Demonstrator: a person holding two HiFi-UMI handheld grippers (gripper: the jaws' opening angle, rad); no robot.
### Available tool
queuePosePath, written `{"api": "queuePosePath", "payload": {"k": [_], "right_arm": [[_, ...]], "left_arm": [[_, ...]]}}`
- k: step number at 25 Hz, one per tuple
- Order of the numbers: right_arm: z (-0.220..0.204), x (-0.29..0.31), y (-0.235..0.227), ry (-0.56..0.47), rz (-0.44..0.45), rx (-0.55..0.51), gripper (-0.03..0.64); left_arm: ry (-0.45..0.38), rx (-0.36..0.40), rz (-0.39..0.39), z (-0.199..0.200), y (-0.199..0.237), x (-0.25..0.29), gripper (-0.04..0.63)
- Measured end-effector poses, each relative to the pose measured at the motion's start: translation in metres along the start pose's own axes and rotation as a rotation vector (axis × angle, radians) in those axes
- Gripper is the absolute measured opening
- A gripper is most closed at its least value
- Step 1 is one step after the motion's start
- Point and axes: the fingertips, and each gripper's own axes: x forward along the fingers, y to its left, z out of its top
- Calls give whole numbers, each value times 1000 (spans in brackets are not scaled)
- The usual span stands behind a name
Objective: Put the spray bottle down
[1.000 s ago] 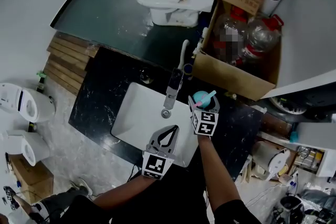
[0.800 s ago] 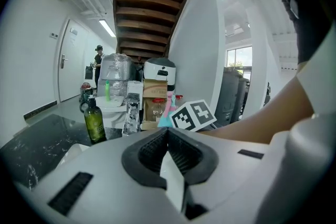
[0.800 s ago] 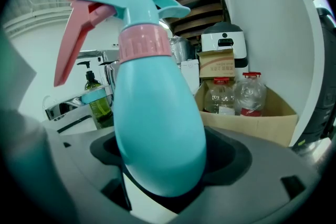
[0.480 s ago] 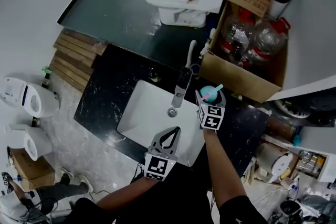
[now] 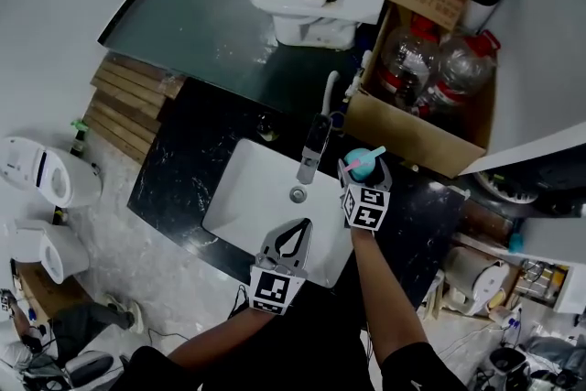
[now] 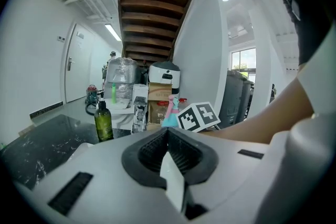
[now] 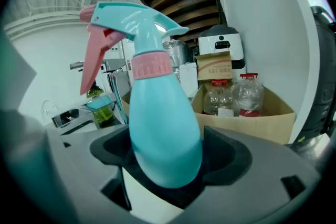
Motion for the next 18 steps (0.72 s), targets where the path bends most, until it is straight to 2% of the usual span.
{"api": "queuePosePath", "payload": {"k": [11, 15, 18], "right_arm": [[-7, -25, 2, 3, -15, -9, 423], [-13, -34, 4, 24, -26, 20, 423], [-16, -44, 2, 26, -41, 44, 423]], "left_arm": [[-25, 0, -28, 3, -13, -4, 11], [-30, -28, -32, 8, -12, -7, 11], [-43, -22, -37, 13, -15, -9, 11]]}}
